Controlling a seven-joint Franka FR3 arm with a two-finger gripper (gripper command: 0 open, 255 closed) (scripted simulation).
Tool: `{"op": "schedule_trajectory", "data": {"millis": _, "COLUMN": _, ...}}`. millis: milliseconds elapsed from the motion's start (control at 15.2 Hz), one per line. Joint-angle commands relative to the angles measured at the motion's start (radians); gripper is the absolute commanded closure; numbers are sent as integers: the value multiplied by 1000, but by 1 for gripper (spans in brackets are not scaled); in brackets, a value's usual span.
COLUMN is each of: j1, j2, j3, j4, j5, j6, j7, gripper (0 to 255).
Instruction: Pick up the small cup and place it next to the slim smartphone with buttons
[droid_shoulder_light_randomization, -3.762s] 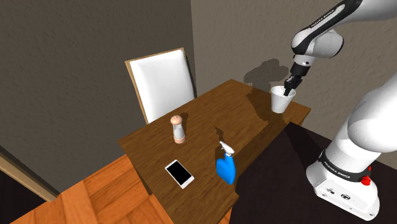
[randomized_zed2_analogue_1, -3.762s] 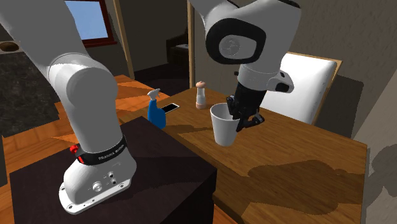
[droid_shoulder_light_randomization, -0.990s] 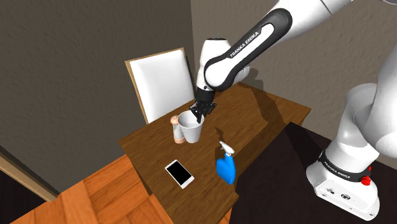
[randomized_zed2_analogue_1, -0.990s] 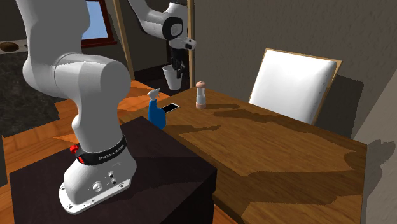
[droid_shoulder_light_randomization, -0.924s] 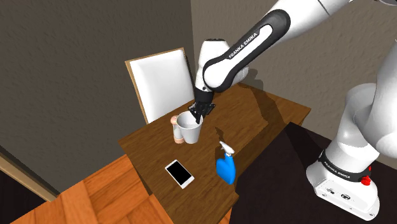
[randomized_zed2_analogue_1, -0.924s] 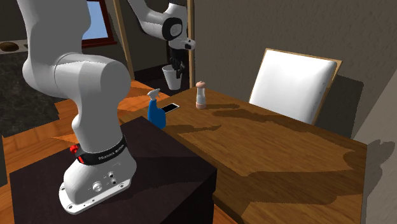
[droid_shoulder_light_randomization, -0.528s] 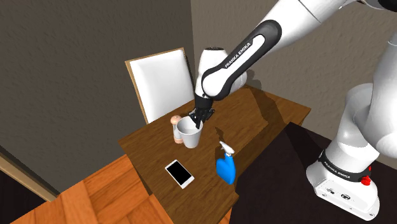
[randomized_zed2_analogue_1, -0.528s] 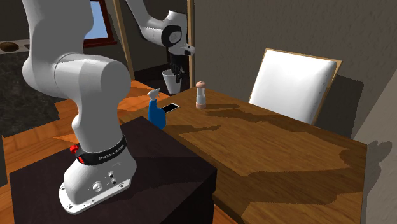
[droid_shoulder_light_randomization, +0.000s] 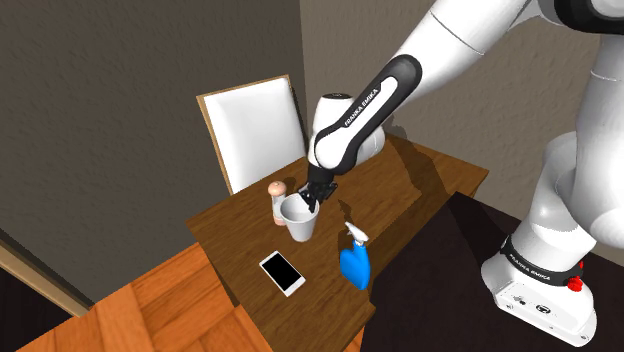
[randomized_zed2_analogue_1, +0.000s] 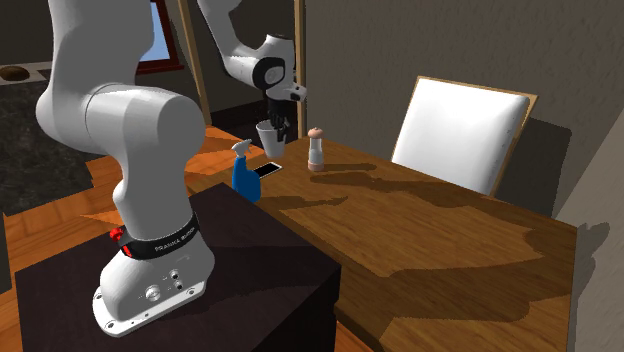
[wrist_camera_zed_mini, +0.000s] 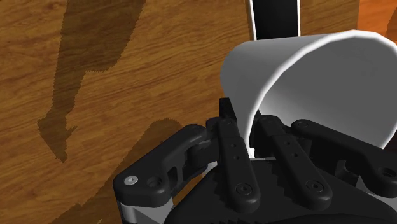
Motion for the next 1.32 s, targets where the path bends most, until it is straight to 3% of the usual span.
{"op": "schedule_trajectory", "data": {"millis": 0, "j1": -5, "j2": 27, "j3": 7, "j4": 5, "j5": 18, "j6": 22, "j7": -17, "gripper": 255}}
{"op": "schedule_trajectory", "data": {"millis": 1254, "j1": -89, "j2": 286, "j3": 122, "j4": 63, "j5": 164, "j6": 223, "j7": -171, "gripper": 255}}
